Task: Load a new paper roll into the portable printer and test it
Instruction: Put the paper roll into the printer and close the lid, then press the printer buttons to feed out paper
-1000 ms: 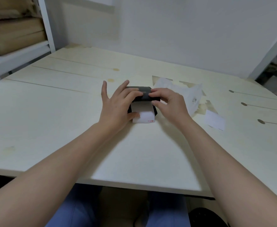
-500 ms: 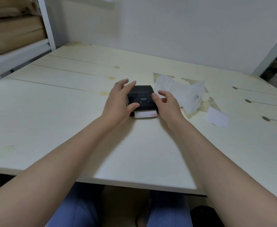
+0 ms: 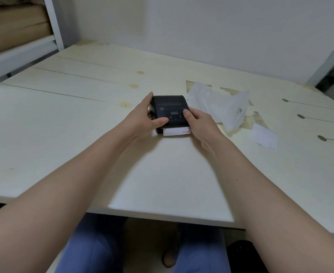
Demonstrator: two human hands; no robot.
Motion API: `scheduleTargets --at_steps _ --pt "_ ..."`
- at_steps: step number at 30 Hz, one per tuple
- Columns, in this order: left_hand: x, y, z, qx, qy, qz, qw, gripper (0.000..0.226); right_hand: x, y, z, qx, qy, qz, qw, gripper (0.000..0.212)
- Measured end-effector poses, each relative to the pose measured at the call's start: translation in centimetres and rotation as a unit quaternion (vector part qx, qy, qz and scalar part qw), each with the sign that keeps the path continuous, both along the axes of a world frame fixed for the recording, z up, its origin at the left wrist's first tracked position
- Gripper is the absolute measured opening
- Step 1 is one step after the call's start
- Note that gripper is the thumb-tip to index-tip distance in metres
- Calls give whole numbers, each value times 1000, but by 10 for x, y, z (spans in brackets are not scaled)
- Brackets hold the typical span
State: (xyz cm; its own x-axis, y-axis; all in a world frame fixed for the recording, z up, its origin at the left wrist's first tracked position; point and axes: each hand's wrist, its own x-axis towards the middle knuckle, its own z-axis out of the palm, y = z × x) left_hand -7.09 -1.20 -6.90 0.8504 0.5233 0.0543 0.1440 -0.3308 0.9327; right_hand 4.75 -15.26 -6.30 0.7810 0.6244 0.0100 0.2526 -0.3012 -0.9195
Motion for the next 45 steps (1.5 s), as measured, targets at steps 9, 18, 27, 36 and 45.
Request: scheduleTargets --at_steps 9,18,27,36,45 --pt "-8 17 1 222 46 -109 968 91 26 -24 15 -140 -106 212 961 81" --pt "5 30 -6 218 21 -126 967 83 48 -9 35 -259 -263 259 893 99" --pt "14 38 -14 266 3 -127 955 87 57 -7 25 -234 -286 270 889 107" --pt "11 37 -17 357 -5 -104 928 88 55 -11 15 -203 -319 263 888 102" --pt "9 31 -12 338 33 -99 935 90 42 -17 14 -219 -297 238 898 97"
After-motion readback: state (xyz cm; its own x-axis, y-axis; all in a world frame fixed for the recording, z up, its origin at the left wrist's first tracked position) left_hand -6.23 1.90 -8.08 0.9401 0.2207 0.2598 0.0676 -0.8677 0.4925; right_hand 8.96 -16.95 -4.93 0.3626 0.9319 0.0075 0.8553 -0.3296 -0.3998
